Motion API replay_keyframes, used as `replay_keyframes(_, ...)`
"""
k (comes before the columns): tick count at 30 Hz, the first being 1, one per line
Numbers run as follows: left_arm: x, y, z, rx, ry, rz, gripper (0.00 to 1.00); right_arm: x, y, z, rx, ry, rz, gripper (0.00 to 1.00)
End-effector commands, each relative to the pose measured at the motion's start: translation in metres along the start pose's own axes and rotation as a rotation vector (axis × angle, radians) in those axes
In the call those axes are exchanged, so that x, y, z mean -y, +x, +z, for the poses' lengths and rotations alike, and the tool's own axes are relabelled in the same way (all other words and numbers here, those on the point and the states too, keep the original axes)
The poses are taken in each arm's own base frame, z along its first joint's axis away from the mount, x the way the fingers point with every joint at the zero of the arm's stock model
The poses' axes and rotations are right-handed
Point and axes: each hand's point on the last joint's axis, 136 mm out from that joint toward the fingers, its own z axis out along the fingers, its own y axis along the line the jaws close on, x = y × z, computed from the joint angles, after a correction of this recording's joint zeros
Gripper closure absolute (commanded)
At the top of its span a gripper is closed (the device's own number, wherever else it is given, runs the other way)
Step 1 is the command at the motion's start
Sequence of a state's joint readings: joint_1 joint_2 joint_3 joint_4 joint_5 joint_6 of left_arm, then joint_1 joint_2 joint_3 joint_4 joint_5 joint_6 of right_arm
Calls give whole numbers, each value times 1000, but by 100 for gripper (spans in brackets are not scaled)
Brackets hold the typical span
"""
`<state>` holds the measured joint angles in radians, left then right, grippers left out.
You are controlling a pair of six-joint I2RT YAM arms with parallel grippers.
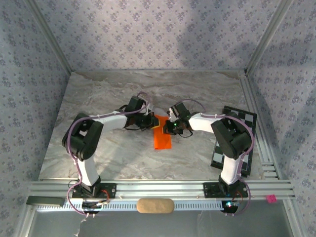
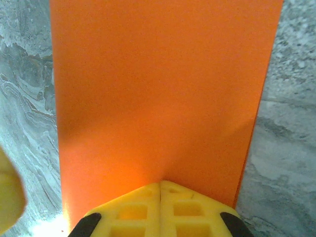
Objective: Fold a paper plane with a square sheet of paper (pick it up from the middle)
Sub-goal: First fold the square sheet of paper in half at the center of the table.
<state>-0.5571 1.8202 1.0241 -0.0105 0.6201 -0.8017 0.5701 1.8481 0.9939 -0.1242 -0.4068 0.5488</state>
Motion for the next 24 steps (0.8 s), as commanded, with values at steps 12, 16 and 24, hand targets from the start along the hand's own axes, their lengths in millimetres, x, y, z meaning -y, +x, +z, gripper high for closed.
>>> replay_keyframes(12, -82, 25, 17, -40, -220, -1, 100, 52, 48, 13, -130, 187, 71, 100)
replay_keyframes(16, -88, 27, 16, -42, -249, 12, 100, 53, 50, 14, -130, 191, 77, 100)
replay_keyframes(24, -32, 17, -7, -3, -122, -35, 97, 50, 48, 12, -118, 187, 78, 100)
